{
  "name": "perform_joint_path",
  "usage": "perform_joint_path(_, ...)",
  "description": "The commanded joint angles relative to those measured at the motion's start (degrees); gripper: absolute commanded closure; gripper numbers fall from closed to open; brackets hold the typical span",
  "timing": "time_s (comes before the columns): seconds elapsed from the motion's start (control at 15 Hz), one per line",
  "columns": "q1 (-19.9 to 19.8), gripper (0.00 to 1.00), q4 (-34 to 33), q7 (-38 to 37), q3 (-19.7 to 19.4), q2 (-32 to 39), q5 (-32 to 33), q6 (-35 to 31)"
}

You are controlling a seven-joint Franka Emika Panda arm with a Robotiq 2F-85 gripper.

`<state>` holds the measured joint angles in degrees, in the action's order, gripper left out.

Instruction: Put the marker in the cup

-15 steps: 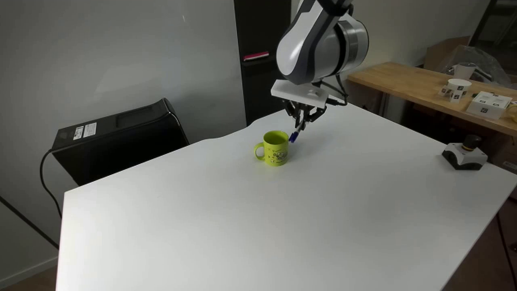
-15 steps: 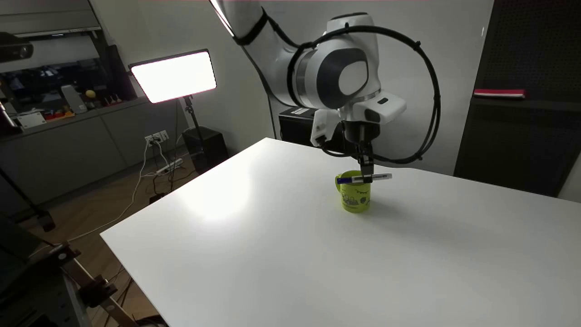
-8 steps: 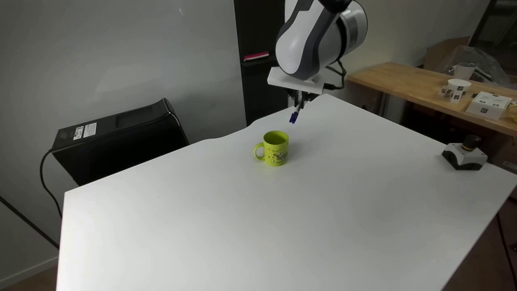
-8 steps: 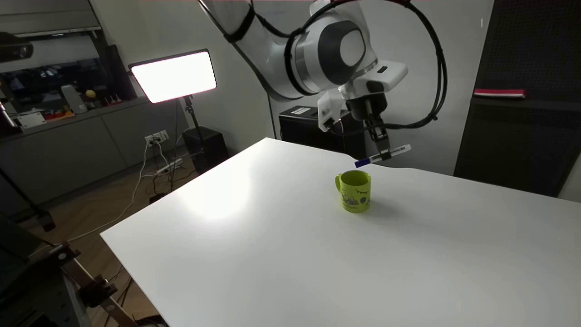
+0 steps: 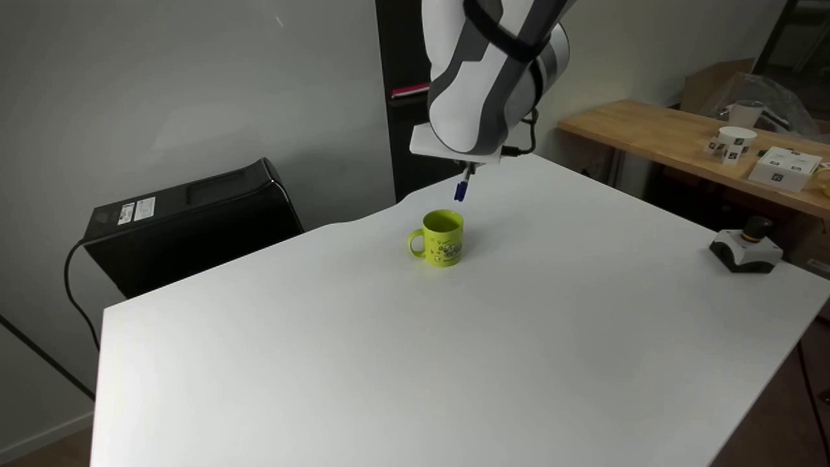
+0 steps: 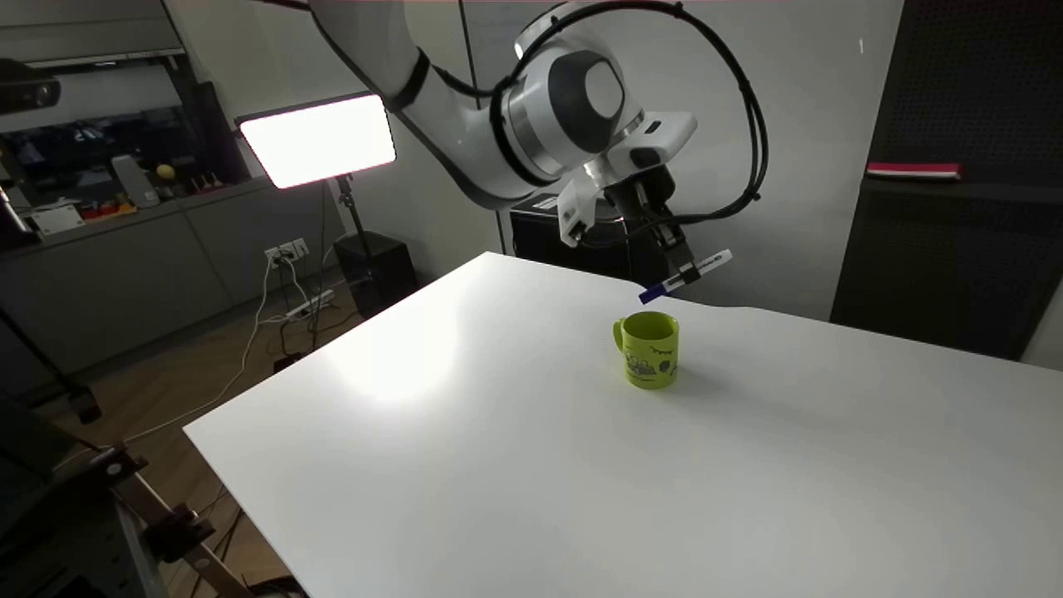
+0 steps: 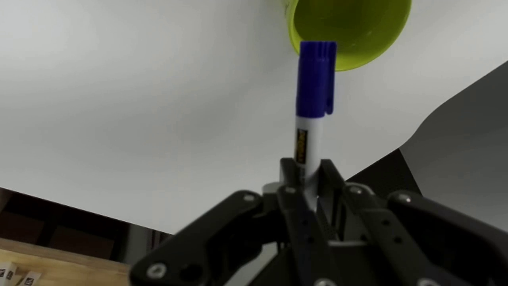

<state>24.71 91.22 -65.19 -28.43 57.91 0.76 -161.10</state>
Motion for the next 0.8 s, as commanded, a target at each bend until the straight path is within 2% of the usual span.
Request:
perform_joint_path(0.0, 2.9, 0.96, -1.7, -4.8, -3.8, 4.1, 3.1, -2.0)
perform_joint_path(0.4, 6.3, 0.96, -2.9, -5.8, -8.2, 9.3, 3.3, -4.5)
perform_joint_path(0.73, 7.7, 0.96, -6.9, -5.7, -9.9, 12.4, 2.4, -2.6)
